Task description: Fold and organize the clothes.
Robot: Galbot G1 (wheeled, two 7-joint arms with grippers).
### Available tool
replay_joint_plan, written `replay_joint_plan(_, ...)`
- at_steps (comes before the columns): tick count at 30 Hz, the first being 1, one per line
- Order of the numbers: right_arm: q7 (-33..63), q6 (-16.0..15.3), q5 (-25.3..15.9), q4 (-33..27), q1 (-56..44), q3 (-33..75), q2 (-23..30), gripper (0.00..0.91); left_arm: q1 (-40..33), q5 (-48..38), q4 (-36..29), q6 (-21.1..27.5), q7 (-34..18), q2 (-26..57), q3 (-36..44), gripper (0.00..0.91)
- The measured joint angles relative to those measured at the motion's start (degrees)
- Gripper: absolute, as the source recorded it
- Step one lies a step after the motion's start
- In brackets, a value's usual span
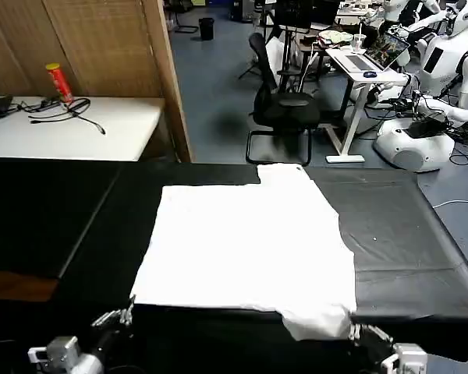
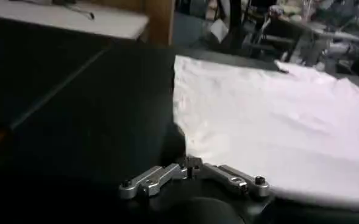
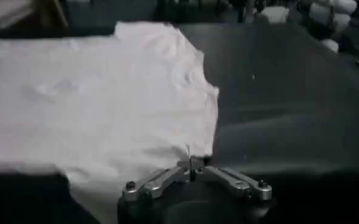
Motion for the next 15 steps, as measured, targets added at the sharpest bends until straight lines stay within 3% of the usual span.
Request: replay_joint_plan(15, -0.7, 1.9, -1.3, -17.6, 19.7, -6.2, -3.3, 0.0, -16.5, 7.0, 9.2, -3.8, 1.5, -3.1, 6.1, 0.0)
